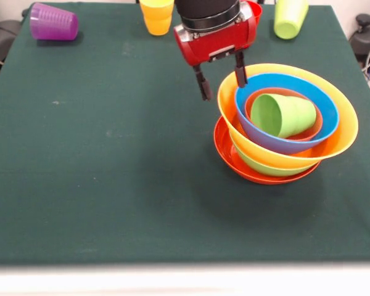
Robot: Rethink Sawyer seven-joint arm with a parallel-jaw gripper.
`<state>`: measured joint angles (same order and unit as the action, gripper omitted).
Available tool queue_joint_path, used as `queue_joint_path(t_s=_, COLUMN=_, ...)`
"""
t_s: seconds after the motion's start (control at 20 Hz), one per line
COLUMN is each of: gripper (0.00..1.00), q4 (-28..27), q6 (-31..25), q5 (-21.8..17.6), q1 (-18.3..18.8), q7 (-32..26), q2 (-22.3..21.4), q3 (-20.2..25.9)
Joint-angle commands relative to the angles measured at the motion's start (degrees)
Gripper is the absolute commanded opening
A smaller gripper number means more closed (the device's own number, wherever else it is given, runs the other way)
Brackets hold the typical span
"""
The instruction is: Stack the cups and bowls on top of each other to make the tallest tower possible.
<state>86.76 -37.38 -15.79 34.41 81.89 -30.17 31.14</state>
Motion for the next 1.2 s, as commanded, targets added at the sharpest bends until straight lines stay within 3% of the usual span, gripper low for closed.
queue_joint_path(t_s=0.05, gripper=1.0, q4=-4.6, q6=-4.2, q5=-6.4, q1=-2.1, q7=-3.8, q2=1.0, q3=-3.1)
queue_joint_path(t_s=0.4, gripper=1.0, q4=-4.8, q6=-5.5, q5=-6.3, q1=-2.1, q7=-3.1, q2=0.4, q3=-2.3)
queue_joint_path(t_s=0.7, gripper=1.0, q4=0.8, q6=-5.1, q5=-0.7, q1=-2.1, q7=1.6, q2=-3.2, q3=1.2)
queue_joint_path(t_s=0.95, gripper=1.0, q4=-1.3, q6=-9.1, q5=0.9, q1=-4.3, q7=2.3, q2=-4.8, q3=0.3)
queue_joint_path(t_s=1.2, gripper=1.0, q4=-1.2, q6=-9.3, q5=1.8, q1=-4.4, q7=2.1, q2=-4.8, q3=0.5)
